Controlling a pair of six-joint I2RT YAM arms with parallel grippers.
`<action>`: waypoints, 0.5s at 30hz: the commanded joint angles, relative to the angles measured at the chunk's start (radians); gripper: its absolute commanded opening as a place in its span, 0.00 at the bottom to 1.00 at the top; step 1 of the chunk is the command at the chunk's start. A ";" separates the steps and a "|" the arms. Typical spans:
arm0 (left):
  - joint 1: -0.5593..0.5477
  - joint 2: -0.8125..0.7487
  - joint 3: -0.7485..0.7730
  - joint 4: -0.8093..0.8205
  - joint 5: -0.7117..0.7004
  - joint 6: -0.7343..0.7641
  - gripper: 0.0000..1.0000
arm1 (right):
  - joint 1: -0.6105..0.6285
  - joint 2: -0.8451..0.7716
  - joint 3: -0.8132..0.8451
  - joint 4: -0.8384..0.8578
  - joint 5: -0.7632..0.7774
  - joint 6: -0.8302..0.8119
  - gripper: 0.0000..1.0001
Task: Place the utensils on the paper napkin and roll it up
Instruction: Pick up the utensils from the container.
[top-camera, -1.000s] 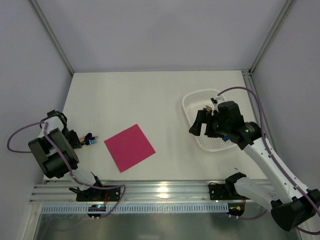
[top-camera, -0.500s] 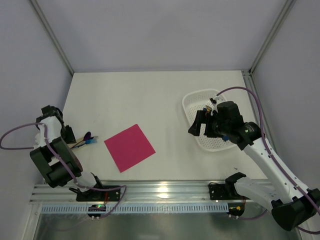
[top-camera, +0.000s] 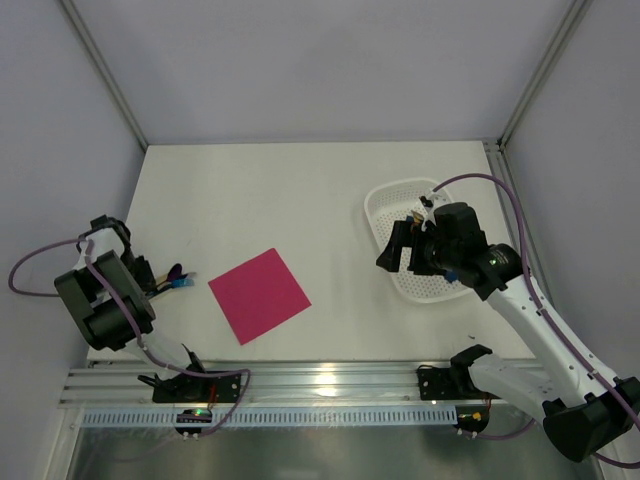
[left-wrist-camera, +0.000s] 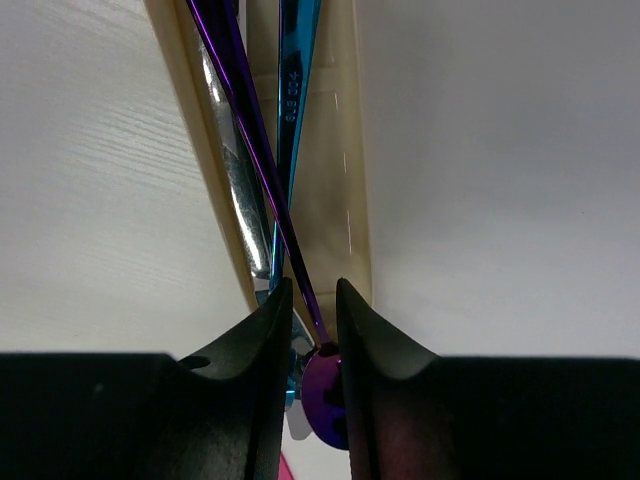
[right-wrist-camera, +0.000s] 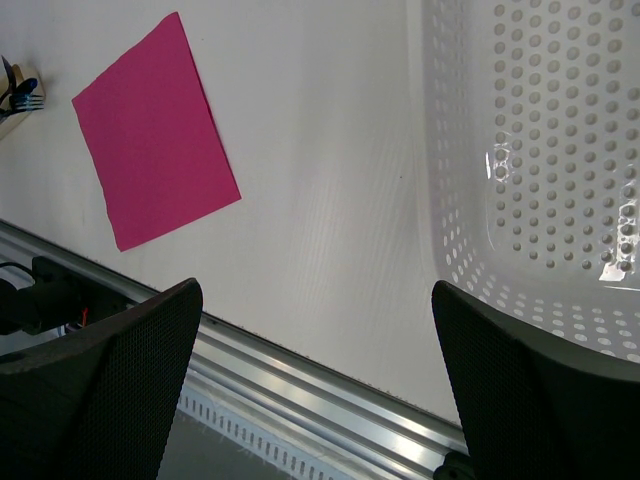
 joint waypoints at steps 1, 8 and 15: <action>0.012 0.018 0.005 0.025 -0.004 0.011 0.25 | 0.007 -0.007 0.034 0.026 0.015 0.007 1.00; 0.012 0.044 -0.005 0.027 0.003 0.007 0.25 | 0.010 0.006 0.040 0.037 0.009 0.010 0.99; 0.012 0.042 -0.002 0.014 0.013 0.013 0.03 | 0.013 0.004 0.034 0.042 0.012 0.012 1.00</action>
